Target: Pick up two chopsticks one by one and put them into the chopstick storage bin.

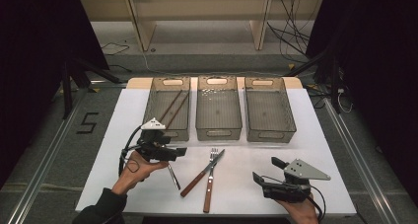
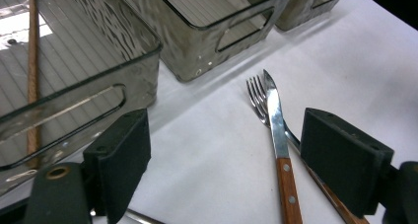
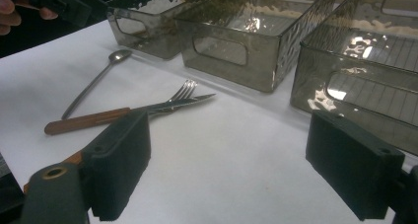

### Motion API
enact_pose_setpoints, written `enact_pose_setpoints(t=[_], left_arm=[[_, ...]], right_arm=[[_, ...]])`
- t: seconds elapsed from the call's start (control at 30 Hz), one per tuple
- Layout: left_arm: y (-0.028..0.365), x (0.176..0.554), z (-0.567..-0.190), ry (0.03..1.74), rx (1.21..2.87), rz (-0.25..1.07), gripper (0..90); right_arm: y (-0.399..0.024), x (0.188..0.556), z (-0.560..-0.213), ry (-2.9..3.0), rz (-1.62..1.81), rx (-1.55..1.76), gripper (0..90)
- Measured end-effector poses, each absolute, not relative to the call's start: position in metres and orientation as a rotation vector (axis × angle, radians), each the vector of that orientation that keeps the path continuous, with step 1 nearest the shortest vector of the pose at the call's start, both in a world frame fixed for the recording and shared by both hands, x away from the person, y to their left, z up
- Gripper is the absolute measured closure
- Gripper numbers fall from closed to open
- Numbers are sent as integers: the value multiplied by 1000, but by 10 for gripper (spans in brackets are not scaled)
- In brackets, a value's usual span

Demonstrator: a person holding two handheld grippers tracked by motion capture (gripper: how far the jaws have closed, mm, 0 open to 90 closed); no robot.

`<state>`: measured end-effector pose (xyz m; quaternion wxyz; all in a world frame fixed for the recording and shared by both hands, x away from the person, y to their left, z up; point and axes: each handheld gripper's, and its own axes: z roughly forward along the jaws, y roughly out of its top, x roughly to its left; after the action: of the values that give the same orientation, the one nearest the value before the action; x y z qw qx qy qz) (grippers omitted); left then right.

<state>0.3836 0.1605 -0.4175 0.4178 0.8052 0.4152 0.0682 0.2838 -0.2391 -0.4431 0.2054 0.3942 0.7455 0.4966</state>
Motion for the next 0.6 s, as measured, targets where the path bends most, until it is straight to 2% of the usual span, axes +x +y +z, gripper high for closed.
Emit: enact_pose_setpoints(t=[0.23,0.5,0.6], left_arm=[[157,377,-426,1018,2053,181,203],[152,372,-441,1017,2129,188,282],[151,370,-447,1014,2166,189,342]], right_arm=[[-243,283,-444,2069,1386,1107,179],[-242,284,-443,2069,1385,1108,179],[-242,284,-443,2069,1385,1108,179]])
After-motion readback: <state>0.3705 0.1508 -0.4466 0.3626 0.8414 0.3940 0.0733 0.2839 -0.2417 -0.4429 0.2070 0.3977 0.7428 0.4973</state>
